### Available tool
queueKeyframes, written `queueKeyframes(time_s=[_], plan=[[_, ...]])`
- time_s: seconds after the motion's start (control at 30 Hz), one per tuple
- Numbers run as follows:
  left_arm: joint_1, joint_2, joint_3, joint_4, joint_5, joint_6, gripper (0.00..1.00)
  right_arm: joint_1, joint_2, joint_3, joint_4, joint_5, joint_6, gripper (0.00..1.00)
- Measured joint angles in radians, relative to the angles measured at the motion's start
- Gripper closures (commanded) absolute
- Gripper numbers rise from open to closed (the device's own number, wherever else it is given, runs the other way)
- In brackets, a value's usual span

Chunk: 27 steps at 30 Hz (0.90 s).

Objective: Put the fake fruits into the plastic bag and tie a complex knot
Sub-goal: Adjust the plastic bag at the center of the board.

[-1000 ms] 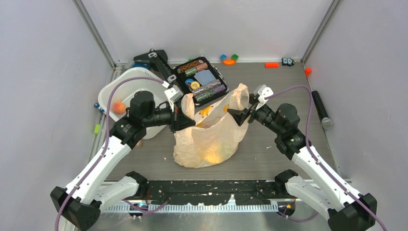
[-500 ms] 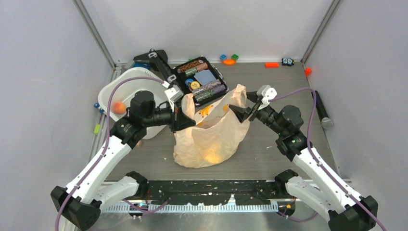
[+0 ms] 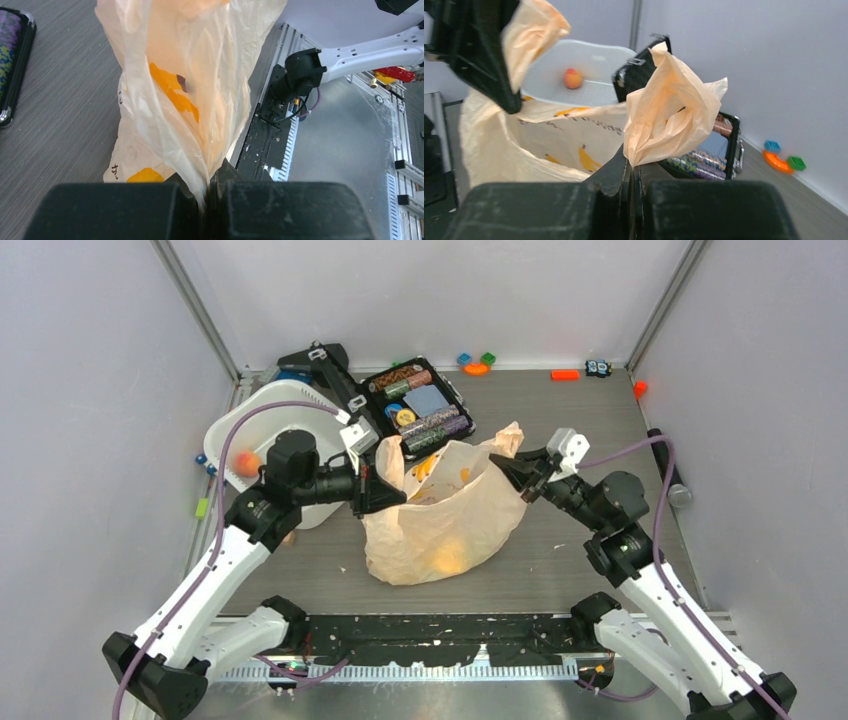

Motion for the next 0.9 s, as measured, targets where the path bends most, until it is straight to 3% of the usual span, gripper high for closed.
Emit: queueKeyframes(time_s=[0.2,0.5,0.9], plan=[[0.000,-0.020,0.000,0.015,0.055,-0.001,1.00,0.012,-0.057,0.053,-0.090,-0.159,0.031,0.95],[-0.002,0.073,0.034,-0.009,0.121,-0.003,1.00,0.106,0.017,0.076,-0.232,-0.298,0.040,0.95],[-0.127,0.216,0.175,-0.293,0.130,0.146,1.00,0.239,0.152,0.158,-0.428,-0.351,-0.020,0.95]])
